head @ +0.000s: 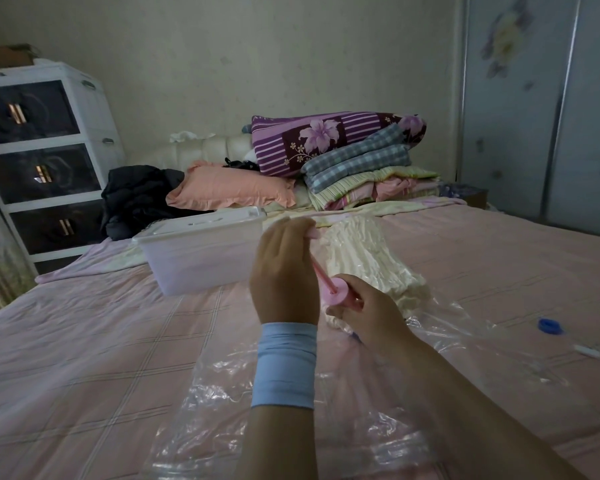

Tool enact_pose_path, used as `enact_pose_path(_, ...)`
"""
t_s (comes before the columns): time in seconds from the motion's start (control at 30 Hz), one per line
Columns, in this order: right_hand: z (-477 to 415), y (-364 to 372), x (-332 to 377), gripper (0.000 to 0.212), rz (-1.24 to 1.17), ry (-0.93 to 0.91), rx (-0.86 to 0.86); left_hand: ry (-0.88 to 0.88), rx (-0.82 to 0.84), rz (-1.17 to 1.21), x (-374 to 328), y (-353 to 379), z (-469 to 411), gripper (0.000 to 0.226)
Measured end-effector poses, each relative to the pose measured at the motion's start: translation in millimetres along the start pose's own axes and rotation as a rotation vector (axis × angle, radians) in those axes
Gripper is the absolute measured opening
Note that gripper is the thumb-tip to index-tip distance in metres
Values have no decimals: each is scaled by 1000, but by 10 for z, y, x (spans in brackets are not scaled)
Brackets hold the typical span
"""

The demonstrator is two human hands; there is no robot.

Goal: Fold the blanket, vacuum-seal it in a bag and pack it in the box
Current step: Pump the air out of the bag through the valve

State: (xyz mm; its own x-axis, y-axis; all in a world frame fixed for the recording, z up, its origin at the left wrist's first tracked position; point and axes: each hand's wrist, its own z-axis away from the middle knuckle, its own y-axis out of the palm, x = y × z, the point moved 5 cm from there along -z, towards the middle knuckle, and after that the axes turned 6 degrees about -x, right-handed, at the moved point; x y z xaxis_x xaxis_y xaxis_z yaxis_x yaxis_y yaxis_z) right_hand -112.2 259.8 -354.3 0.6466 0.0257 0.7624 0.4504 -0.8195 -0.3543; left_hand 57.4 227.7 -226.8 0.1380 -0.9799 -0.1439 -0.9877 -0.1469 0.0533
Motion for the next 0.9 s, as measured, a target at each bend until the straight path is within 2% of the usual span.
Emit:
enact_pose_path(0.07, 11, 36, -10, 47, -17, 4, 11, -16, -71, 13, 27, -44, -73, 22)
enact_pose_path(0.13, 11, 48, -20, 47, -23, 8, 14, -71, -44, 6, 99, 31, -37, 20)
enact_pose_path(0.2, 3, 43, 8, 47, -9, -8, -1, -124, 96, -13, 172, 169, 152, 20)
enact_pose_path(0.3, 1, 48, 35, 35, 6, -7, 21, -249, 443, 29, 256, 390, 586, 22)
enact_pose_path(0.37, 11, 61, 34, 31, 3, -1, 34, -270, 524, 30, 295, 427, 664, 19)
enact_pose_path(0.47, 7, 10, 48, 49, 13, -32, -5, -124, 395, 15, 222, 339, 351, 21)
enact_pose_path(0.57, -42, -65, 17, 47, -9, -6, -7, -2, 206, 35, 59, 152, -104, 22)
enact_pose_path(0.67, -38, -52, -18, 45, -2, 0, 13, 42, 45, 23, -49, 11, -297, 20)
enact_pose_path(0.73, -22, -25, -41, 47, -8, 8, 8, -14, 3, 24, -5, 66, -152, 13)
enact_pose_path(0.8, -13, -5, -12, 46, -20, 7, -2, -158, 106, 34, 129, 209, 175, 13)
enact_pose_path(0.9, 23, 35, 38, 21, -8, 5, 36, -346, 444, 34, 300, 436, 697, 14)
